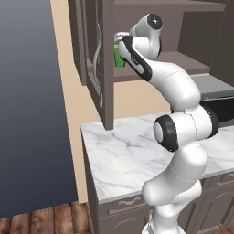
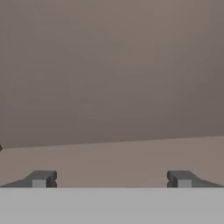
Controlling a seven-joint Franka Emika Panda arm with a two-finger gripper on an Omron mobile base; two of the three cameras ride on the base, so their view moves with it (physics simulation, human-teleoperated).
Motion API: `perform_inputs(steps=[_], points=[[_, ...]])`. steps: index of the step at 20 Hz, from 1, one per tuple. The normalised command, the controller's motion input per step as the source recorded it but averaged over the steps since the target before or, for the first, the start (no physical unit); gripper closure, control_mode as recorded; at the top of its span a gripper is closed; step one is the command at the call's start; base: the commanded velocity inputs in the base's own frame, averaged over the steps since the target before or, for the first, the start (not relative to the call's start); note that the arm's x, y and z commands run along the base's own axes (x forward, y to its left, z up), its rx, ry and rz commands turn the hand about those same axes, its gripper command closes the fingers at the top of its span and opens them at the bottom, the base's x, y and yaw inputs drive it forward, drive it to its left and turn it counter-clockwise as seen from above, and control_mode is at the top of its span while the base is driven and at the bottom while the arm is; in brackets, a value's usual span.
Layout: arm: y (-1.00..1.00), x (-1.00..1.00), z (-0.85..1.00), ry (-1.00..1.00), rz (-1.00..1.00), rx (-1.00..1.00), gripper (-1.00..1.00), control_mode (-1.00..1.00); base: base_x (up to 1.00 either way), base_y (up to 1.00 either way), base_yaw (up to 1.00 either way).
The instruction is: Open the cabinet directly in front. Then move the beer and the cup to the dining counter with the candle on it.
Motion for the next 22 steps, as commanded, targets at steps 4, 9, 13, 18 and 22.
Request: perform_inputs(steps=[4,9,13,18,22], points=[[0.0,0.07,-0.14,0.0,0.0,0.0,-1.0,-1.0,0.0,0.0,0.0],[0.0,0.01,0.01,-0.02,0.0,0.0,-1.0,-1.0,0.0,0.0,0.0],[0.0,-0.12,0.12,-0.18,0.0,0.0,-1.0,-1.0,0.0,0.0,0.0],[0.0,-0.06,-0.01,0.0,0.0,0.0,-1.0,-1.0,0.0,0.0,0.0],[0.0,-0.17,-0.06,0.0,0.0,0.0,-1.0,-1.0,0.0,0.0,0.0]])
